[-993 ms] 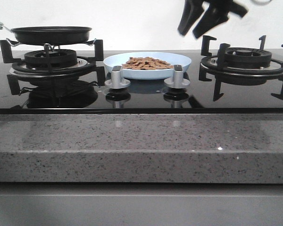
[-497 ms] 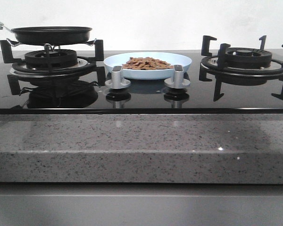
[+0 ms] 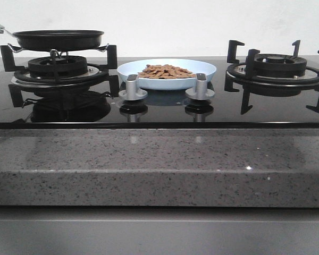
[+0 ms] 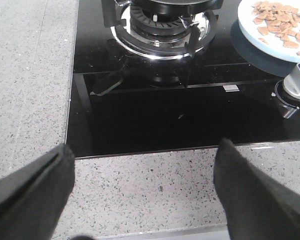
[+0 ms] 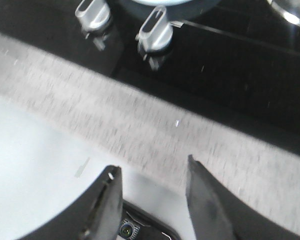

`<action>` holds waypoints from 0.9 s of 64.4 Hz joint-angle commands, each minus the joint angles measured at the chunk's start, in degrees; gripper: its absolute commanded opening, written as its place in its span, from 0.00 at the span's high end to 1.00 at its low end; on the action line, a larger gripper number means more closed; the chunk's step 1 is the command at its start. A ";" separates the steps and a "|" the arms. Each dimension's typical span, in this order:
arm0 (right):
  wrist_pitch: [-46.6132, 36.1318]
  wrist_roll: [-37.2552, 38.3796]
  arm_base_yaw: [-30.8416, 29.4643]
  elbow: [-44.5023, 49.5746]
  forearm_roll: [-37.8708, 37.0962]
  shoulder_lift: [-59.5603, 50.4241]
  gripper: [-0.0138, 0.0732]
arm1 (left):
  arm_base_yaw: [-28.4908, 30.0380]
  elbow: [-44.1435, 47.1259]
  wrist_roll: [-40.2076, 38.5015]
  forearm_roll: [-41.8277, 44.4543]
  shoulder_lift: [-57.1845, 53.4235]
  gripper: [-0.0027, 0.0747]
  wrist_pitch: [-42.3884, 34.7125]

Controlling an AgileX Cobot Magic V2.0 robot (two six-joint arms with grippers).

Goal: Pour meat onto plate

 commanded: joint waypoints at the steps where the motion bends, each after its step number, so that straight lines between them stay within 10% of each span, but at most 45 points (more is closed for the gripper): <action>1: 0.02 -0.19 -0.10 -0.49 1.02 -4.07 0.45 | -0.39 -1.56 -0.63 -0.85 -0.07 0.23 -3.79; 58: 6.91 -0.19 -0.10 -0.18 1.07 -11.31 0.45 | -0.39 -1.56 -0.63 -0.85 -0.07 0.23 -3.79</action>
